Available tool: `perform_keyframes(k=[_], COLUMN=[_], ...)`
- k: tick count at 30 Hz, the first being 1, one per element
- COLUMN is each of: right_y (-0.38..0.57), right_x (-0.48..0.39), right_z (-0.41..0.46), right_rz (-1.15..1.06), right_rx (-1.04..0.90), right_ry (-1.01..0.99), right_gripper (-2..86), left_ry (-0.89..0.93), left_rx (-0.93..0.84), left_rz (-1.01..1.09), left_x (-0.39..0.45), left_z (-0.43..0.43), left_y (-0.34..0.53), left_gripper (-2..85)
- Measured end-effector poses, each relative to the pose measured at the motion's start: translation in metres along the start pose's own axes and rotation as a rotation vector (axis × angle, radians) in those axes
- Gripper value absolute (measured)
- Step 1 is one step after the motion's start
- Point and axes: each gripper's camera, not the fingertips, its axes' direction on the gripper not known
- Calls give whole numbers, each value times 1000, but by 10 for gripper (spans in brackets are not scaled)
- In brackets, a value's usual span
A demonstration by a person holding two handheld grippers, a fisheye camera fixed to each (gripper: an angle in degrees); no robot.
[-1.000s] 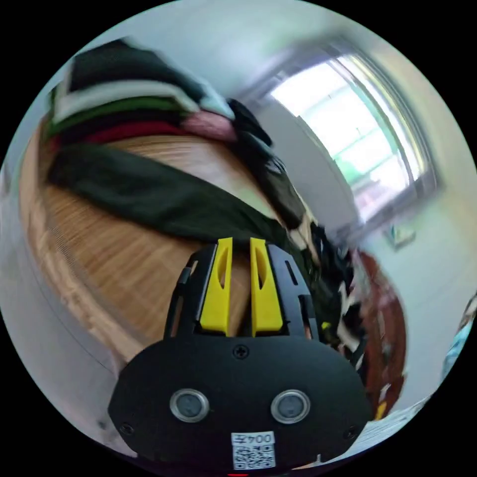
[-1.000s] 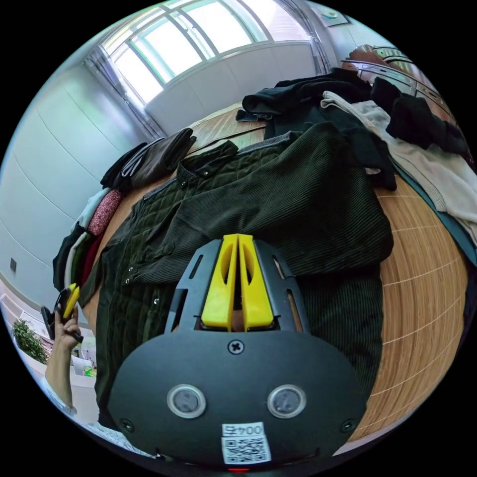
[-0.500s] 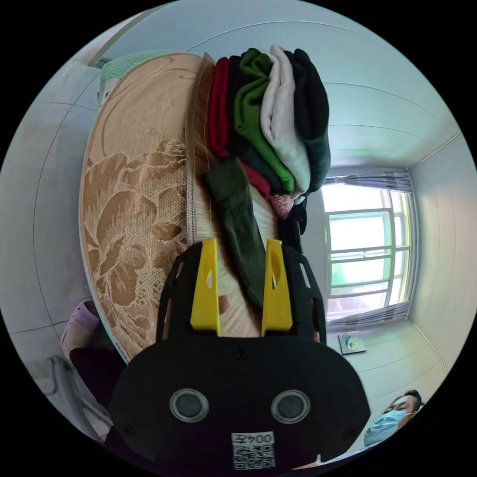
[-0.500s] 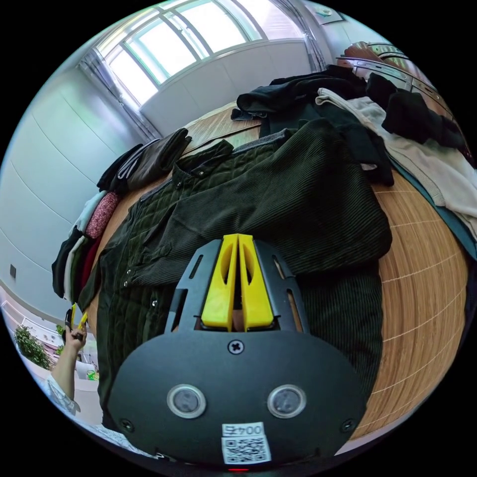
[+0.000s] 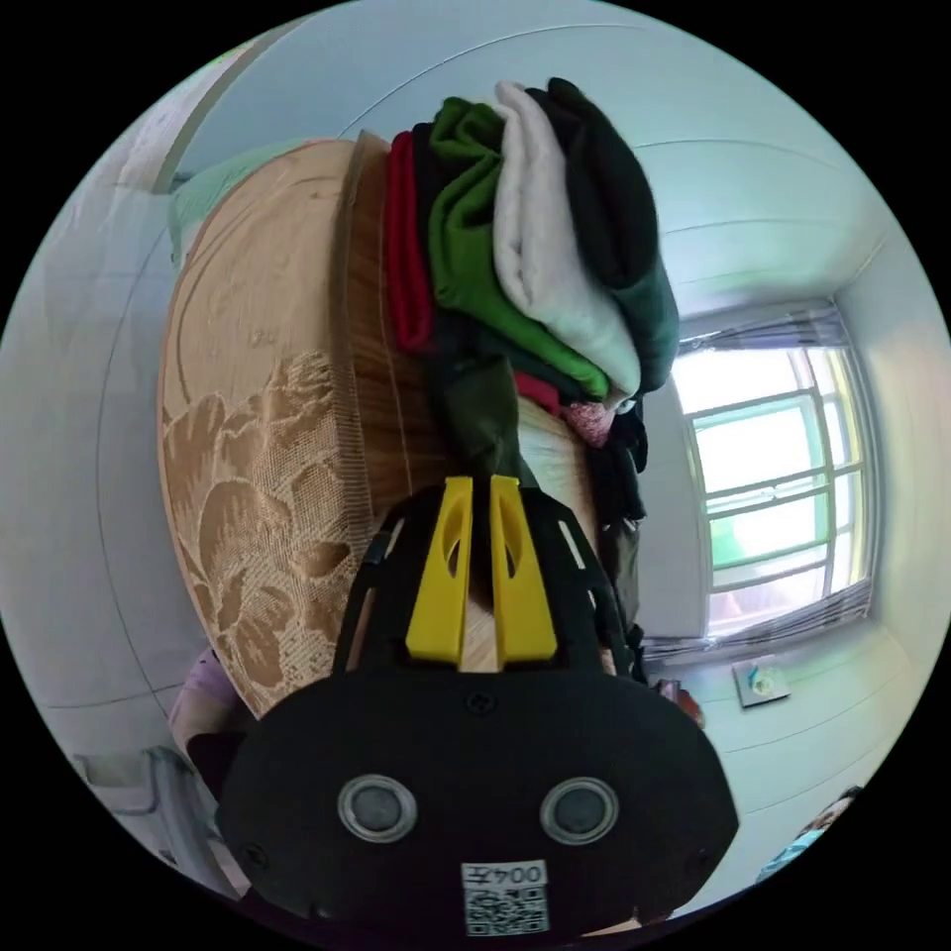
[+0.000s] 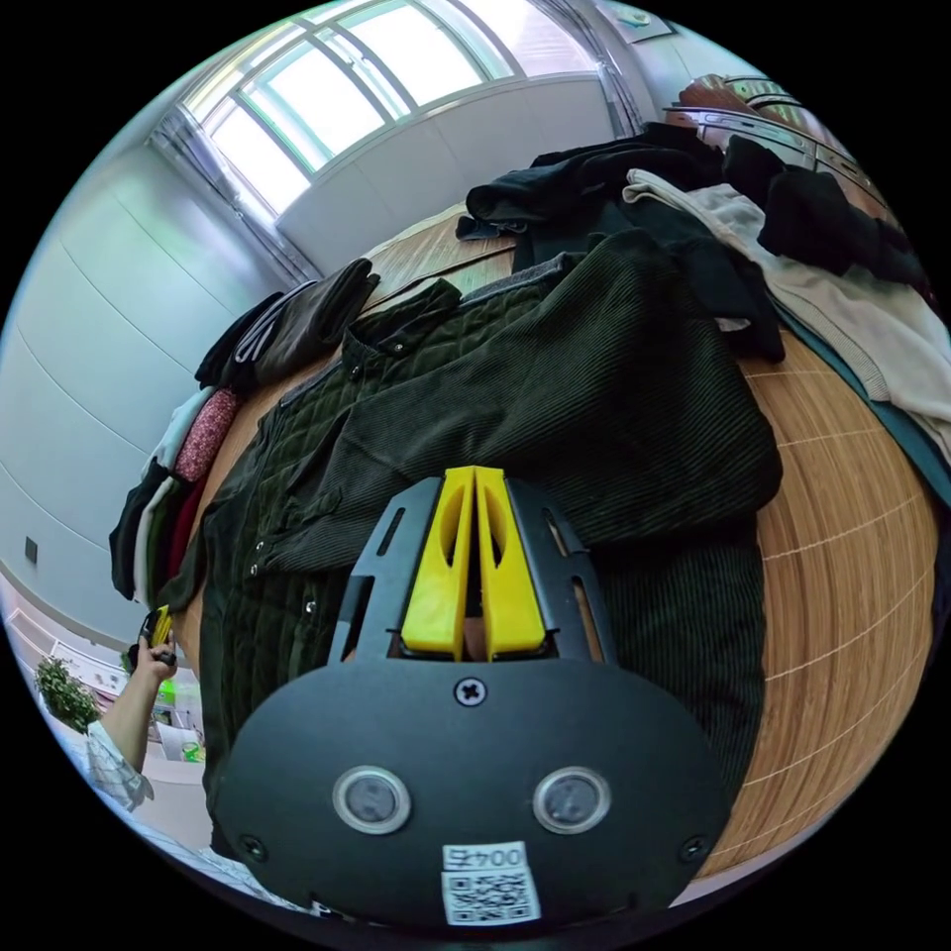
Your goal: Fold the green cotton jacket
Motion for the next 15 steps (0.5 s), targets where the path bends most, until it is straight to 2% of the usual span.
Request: perform_keyframes(k=[3,7,12,15], right_y=[-1,-3,-4,-5], right_x=[6,13,19,25], right_z=[-5,-12,-22,-27], right_rz=[9,18,23,33], right_rx=[1,4,9,6], right_ry=[-12,-15,-20,-27], right_gripper=[-7,-7,-7,-7], left_ry=[-83,-144,-13,35], left_rx=[60,68,100,64], left_rz=[186,640,1102,1413], left_x=[26,118,229,281], left_z=[-12,-23,-46,-48], left_y=[57,158,316,447], left_gripper=[35,28,25,26])
